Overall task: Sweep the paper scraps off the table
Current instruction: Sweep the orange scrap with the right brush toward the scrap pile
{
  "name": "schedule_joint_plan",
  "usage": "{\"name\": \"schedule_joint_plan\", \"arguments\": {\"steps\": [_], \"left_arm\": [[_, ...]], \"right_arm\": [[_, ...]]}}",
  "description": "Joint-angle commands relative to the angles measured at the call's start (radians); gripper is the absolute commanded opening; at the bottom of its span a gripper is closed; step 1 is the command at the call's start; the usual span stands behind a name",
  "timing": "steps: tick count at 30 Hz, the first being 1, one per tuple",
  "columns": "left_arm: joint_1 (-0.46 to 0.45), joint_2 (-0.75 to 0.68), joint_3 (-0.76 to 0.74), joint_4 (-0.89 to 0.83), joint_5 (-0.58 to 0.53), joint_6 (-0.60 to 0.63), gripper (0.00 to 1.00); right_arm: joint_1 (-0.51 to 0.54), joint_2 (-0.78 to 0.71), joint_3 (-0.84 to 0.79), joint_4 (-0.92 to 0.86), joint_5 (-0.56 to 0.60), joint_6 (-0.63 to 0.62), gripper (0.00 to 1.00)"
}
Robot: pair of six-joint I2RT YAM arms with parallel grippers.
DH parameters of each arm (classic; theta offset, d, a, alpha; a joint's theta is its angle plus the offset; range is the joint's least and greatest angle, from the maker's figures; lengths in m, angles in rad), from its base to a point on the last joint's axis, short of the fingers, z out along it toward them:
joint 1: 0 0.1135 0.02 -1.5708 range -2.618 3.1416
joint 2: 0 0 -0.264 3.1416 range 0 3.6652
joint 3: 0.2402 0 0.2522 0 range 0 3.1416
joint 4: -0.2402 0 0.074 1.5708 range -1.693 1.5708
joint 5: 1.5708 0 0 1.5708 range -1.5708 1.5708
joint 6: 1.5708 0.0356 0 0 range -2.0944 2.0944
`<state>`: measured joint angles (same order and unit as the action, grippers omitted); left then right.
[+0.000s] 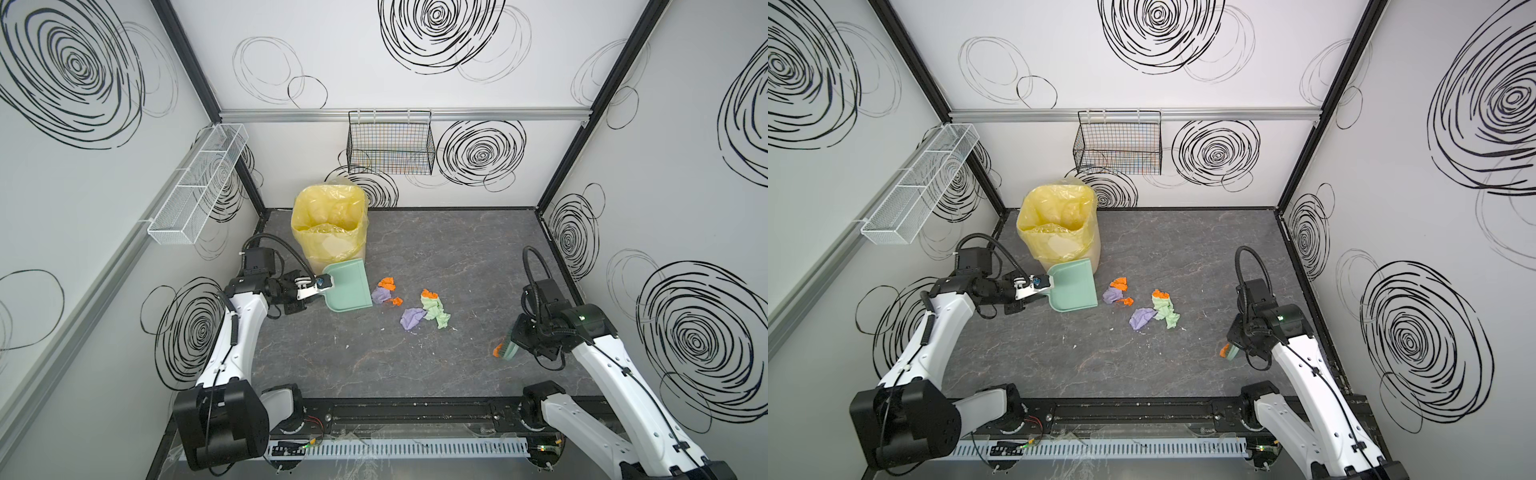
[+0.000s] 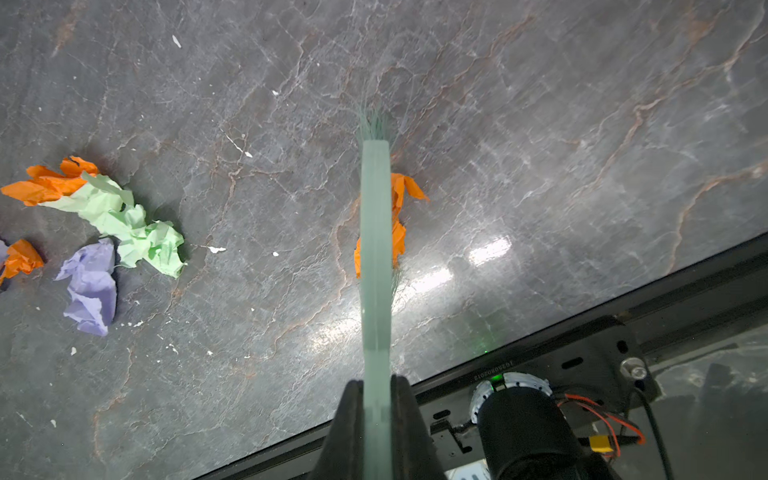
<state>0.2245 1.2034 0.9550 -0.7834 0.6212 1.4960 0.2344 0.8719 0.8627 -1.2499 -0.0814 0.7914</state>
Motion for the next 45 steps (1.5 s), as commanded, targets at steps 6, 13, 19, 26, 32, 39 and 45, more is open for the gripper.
{"name": "schedule_joint_plan", "arguments": {"steps": [6,13,19,26,32,39,45], "left_arm": [[0.020,0.007,0.003,0.003,0.042,0.019,0.00],[0.039,0.007,0.005,-0.008,0.041,0.030,0.00],[0.059,0.010,0.019,-0.022,0.043,0.046,0.00],[0.075,0.013,0.028,-0.034,0.045,0.057,0.00],[0.071,0.015,0.033,-0.049,0.057,0.051,0.00],[0.012,0.004,0.006,-0.084,0.039,0.058,0.00],[-0.091,-0.025,-0.078,-0.006,-0.113,0.073,0.00]], "right_arm": [[0.144,0.091,-0.002,0.085,-0.006,0.129,0.00],[0.312,0.215,0.017,0.215,0.004,0.221,0.00],[0.435,0.334,0.106,0.315,0.002,0.264,0.00],[0.514,0.392,0.294,0.264,0.042,0.300,0.00],[0.559,0.389,0.433,0.187,0.090,0.335,0.00],[0.495,0.411,0.577,-0.011,0.279,0.189,0.00],[0.320,0.334,0.403,-0.007,0.236,0.067,0.00]]}}
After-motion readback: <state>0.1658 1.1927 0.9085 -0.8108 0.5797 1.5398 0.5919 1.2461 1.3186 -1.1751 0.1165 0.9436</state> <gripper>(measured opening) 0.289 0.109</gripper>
